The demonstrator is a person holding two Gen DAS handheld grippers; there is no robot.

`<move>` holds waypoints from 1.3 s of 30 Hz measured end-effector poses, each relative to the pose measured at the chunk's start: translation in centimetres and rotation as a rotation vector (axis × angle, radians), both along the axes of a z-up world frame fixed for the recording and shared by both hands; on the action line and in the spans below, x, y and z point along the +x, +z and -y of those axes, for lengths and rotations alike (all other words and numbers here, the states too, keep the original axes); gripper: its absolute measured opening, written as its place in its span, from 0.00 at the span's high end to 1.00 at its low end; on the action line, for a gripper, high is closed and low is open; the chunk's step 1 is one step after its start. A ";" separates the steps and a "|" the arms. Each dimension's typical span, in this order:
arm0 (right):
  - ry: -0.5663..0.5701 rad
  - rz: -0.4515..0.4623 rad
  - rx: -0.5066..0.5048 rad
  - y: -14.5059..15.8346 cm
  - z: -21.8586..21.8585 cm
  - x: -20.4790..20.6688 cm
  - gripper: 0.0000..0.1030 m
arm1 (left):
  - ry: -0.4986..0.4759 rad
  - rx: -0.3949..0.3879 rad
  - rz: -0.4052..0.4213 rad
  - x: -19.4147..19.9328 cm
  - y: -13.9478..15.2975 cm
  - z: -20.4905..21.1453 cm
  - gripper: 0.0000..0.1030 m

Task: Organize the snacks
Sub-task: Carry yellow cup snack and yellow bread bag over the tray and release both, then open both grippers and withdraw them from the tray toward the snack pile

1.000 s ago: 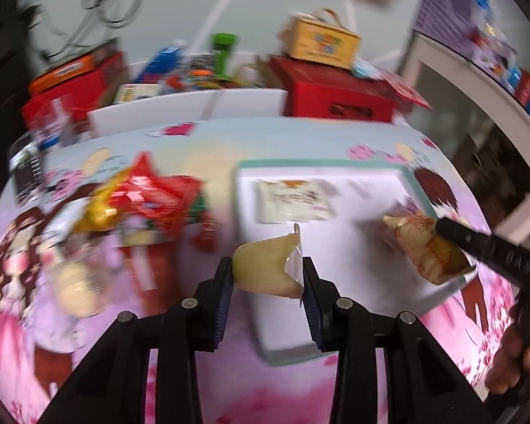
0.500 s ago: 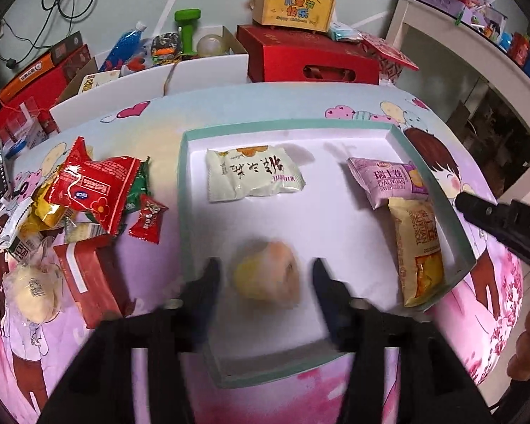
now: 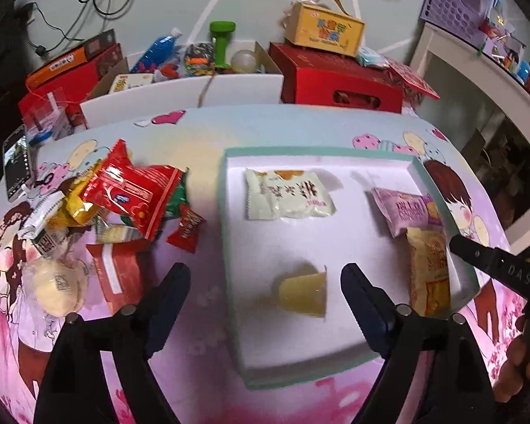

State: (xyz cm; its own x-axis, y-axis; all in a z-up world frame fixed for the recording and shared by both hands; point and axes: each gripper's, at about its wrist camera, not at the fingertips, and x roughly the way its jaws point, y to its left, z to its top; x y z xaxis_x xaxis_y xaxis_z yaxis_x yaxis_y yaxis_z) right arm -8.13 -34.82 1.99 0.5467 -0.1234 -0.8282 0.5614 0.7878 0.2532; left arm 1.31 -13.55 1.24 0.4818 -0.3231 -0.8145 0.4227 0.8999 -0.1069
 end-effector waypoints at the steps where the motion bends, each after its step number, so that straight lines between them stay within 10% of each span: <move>1: -0.002 -0.008 -0.007 -0.1 -0.1 0.1 0.31 | 0.005 0.004 0.004 0.1 0.0 -0.1 0.10; 10: 0.030 -0.034 -0.055 -0.7 -0.8 0.6 0.00 | 0.051 0.002 -0.007 0.6 -0.6 -0.9 0.06; 39: 0.049 0.001 -0.105 0.0 -1.2 0.8 0.00 | 0.000 0.026 0.015 0.5 -0.3 -0.5 0.06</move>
